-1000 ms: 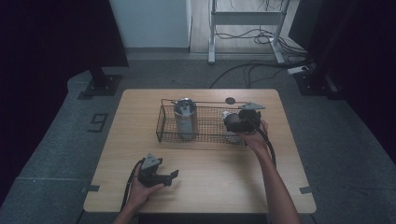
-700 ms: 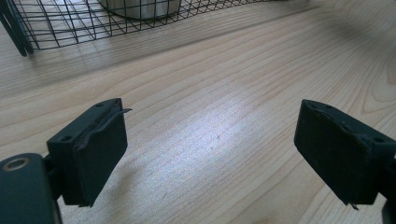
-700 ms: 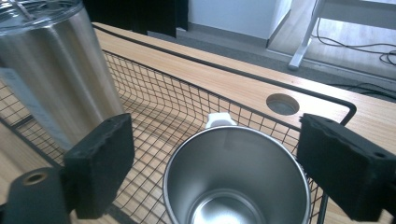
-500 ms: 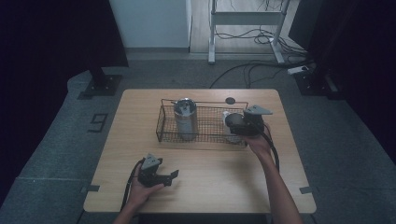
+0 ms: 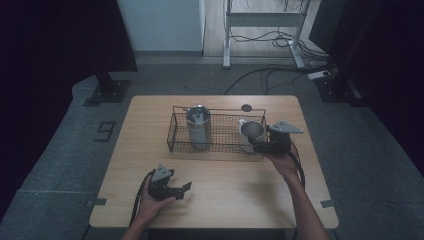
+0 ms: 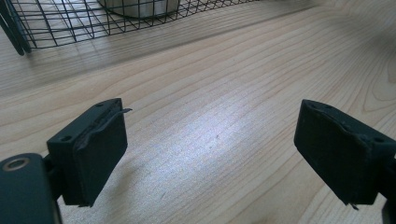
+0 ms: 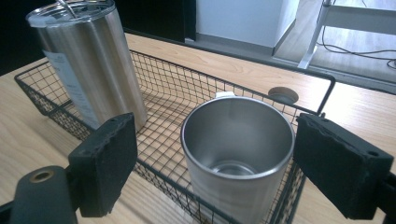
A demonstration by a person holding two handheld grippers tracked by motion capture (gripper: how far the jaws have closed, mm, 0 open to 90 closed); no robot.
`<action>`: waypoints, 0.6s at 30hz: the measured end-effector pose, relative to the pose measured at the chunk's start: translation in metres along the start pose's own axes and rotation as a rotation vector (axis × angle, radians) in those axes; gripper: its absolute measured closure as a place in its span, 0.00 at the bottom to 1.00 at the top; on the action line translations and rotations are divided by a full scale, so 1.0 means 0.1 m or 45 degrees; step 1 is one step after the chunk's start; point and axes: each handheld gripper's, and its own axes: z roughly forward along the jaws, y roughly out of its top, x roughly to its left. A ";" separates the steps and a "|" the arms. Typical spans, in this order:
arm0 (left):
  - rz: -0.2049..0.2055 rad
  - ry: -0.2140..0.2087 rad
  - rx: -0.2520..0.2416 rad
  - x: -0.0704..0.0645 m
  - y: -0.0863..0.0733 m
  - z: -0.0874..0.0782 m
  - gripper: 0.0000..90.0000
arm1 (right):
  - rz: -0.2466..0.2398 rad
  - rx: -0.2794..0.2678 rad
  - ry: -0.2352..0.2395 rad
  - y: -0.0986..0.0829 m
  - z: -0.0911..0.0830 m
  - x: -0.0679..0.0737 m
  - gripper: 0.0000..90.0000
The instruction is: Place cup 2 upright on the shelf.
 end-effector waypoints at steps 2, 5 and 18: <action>0.002 0.001 0.001 0.00 0.00 0.00 0.11 | 0.001 0.001 0.007 -0.03 -0.05 0.00 0.15; 0.004 0.004 0.002 0.00 0.00 0.00 0.11 | 0.010 -0.002 0.017 -0.10 -0.12 0.00 0.15; 0.007 0.015 0.000 0.01 0.00 -0.01 0.11 | 0.024 0.014 0.046 -0.48 -0.41 0.07 0.16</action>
